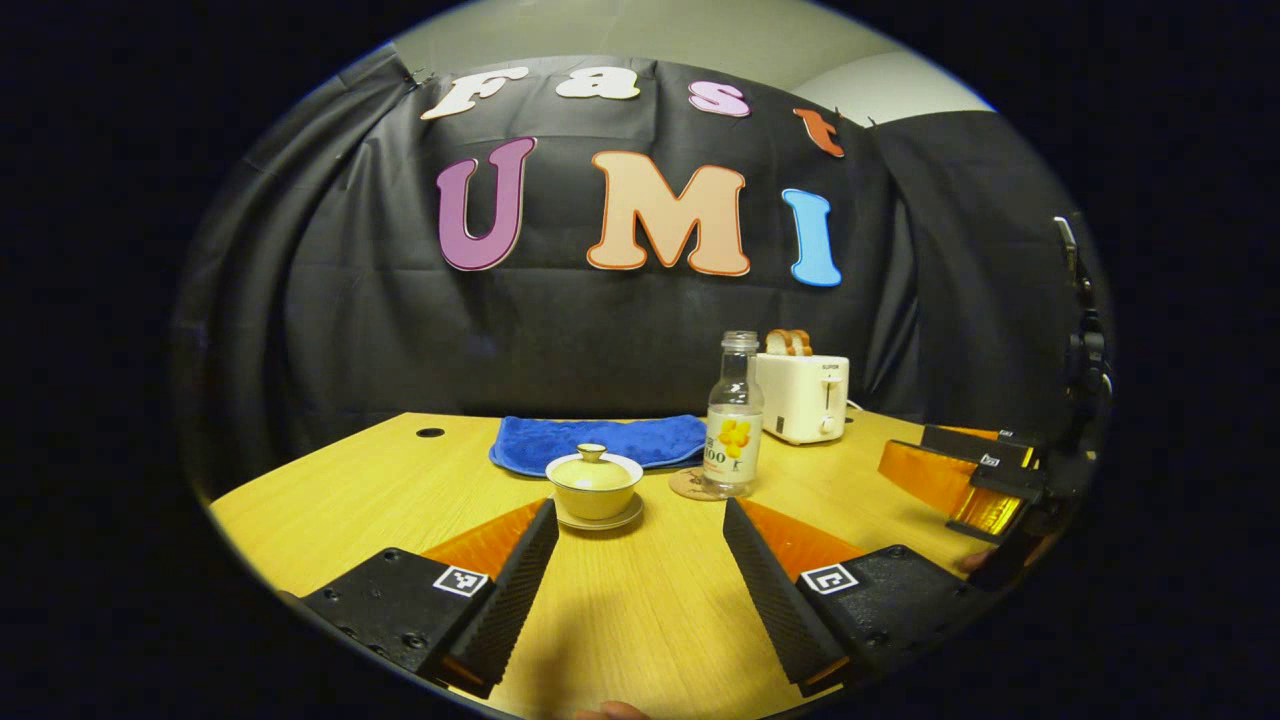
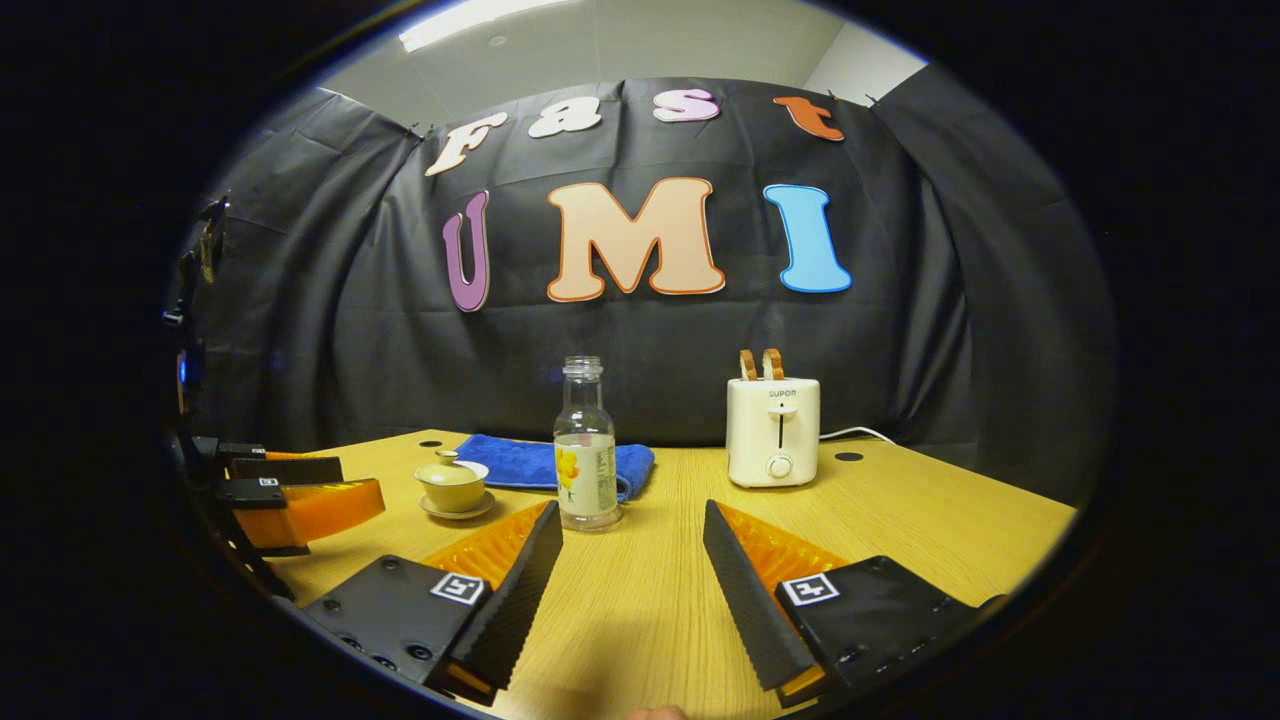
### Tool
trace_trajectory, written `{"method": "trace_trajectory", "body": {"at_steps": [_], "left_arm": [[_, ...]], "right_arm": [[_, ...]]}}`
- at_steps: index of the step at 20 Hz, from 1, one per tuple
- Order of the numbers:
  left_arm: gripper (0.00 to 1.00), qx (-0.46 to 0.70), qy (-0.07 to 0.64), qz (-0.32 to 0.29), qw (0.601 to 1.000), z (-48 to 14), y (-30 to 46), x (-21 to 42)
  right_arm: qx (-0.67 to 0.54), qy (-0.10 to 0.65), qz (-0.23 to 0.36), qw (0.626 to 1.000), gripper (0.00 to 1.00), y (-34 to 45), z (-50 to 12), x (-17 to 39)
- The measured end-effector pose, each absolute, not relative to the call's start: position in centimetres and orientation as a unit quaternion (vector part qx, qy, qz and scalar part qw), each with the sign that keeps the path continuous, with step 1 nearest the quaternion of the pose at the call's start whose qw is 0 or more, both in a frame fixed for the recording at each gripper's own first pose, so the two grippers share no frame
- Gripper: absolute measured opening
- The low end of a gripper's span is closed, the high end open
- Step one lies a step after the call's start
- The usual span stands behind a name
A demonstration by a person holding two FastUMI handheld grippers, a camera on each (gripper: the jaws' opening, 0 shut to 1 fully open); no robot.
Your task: Open the teacup lid with one hand, grasp the water bottle and pour water into the teacup with the other hand; after pouring, place the water bottle on the coaster and then close the teacup lid.
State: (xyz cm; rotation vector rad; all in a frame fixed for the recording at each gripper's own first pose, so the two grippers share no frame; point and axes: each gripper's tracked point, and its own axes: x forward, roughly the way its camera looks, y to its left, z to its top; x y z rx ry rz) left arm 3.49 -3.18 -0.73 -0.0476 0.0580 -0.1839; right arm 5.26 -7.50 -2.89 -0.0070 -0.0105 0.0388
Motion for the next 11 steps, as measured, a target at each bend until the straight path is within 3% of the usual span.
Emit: {"method": "trace_trajectory", "body": {"at_steps": [1,3,4,5,8,11], "left_arm": [[0.97,-0.022,0.031,-0.088,0.995,-0.8,-3.1,2.8],[0.98,-0.02,0.029,-0.085,0.996,-0.7,-3.2,1.7],[0.97,-0.016,0.027,-0.081,0.996,-0.7,-3.2,1.1],[0.97,-0.014,0.027,-0.077,0.997,-0.7,-3.2,0.6],[0.98,-0.001,0.024,-0.072,0.997,-0.7,-3.4,-0.6],[0.98,0.001,0.015,-0.062,0.998,-0.4,-3.3,-1.4]], "right_arm": [[-0.004,-0.005,0.018,1.0,0.91,-7.5,-2.9,4.6],[-0.003,-0.006,0.021,1.0,0.95,-7.2,-2.8,3.4],[-0.003,-0.006,0.021,1.0,0.87,-7.1,-2.9,2.8],[-0.003,-0.006,0.021,1.0,0.91,-7.1,-2.8,2.3],[-0.003,-0.003,0.021,1.0,0.87,-6.9,-3.0,1.3],[-0.004,-0.002,0.016,1.0,0.94,-6.9,-3.0,0.3]]}}
